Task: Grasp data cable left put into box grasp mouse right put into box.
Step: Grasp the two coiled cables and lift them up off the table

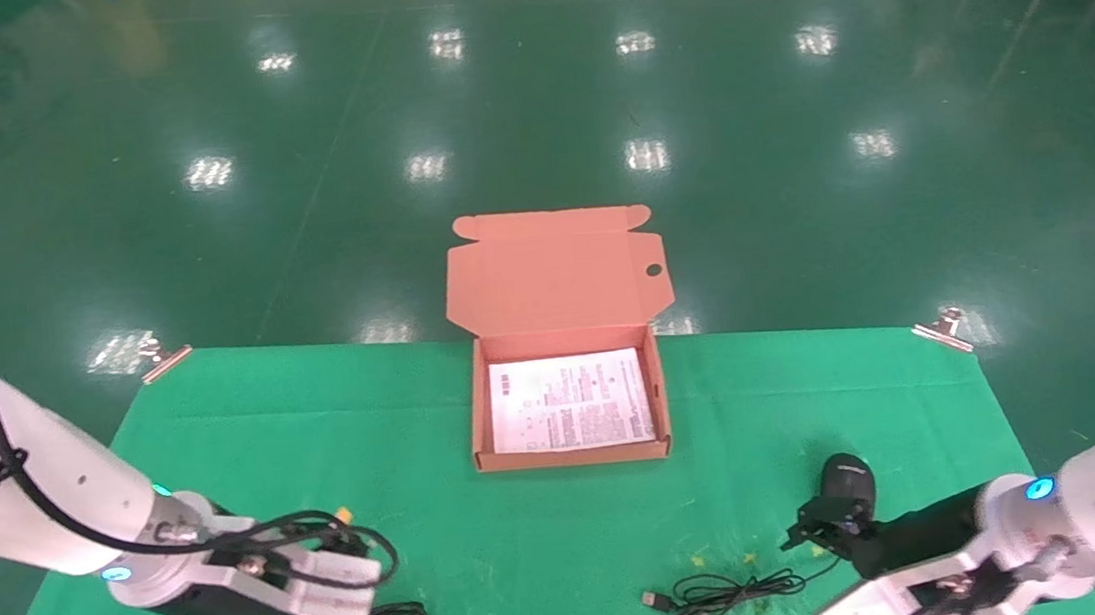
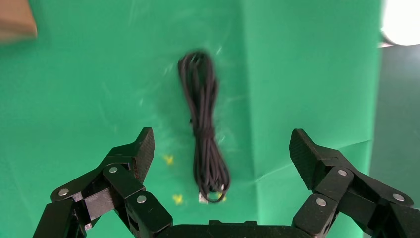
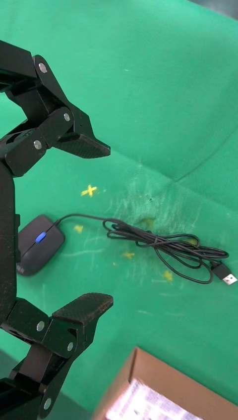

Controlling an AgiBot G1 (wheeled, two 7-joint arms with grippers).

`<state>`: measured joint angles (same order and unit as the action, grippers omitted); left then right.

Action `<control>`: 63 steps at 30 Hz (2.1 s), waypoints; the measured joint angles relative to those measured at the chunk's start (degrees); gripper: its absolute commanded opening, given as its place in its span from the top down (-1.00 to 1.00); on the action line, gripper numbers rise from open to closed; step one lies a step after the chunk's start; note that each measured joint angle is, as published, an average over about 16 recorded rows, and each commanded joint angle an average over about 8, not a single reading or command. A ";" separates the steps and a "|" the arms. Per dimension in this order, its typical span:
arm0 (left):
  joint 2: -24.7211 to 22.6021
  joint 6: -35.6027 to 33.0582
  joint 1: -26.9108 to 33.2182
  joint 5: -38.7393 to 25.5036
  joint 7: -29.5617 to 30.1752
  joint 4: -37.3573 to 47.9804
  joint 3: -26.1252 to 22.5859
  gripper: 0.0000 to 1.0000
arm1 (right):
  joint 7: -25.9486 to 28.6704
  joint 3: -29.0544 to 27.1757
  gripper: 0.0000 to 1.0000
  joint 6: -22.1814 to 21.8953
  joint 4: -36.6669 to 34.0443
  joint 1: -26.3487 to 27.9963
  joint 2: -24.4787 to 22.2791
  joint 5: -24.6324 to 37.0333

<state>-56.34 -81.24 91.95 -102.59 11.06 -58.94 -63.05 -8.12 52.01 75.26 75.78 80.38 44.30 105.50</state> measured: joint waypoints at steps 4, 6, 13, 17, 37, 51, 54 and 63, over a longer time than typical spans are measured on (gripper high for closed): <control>-1.53 2.24 -0.71 -1.03 -0.40 5.12 -0.19 -1.00 | 2.54 0.40 -1.00 -2.56 -1.60 -1.80 1.29 1.81; -2.30 3.33 -1.01 -1.16 -0.77 7.99 -0.12 -1.00 | 3.65 0.57 -1.00 -3.69 -2.69 -2.53 2.06 2.57; -4.88 6.96 -1.85 -0.67 -2.86 18.17 0.46 -1.00 | 5.85 0.98 -1.00 -7.39 -7.97 -4.33 5.26 4.38; -6.11 9.19 -2.27 -0.44 -4.23 22.98 0.81 -1.00 | 6.09 1.06 -1.00 -9.43 -11.67 -4.90 7.20 4.94; -8.88 16.20 -4.00 -1.12 -8.89 32.69 1.07 1.00 | 4.29 0.55 1.00 -15.32 -24.63 -4.59 12.90 5.50; -8.77 16.01 -3.89 -1.10 -8.70 32.24 1.07 1.00 | 4.38 0.54 1.00 -15.16 -24.19 -4.56 12.70 5.38; -8.74 15.95 -3.85 -1.10 -8.66 32.13 1.07 1.00 | 4.41 0.54 1.00 -15.12 -24.09 -4.56 12.65 5.37; -8.70 15.85 -3.78 -1.07 -8.61 31.93 1.08 1.00 | 4.46 0.54 1.00 -15.04 -23.89 -4.58 12.58 5.34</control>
<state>-65.04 -65.39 88.16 -103.66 2.46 -27.01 -61.98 -3.66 52.56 60.22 51.89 75.80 56.88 110.84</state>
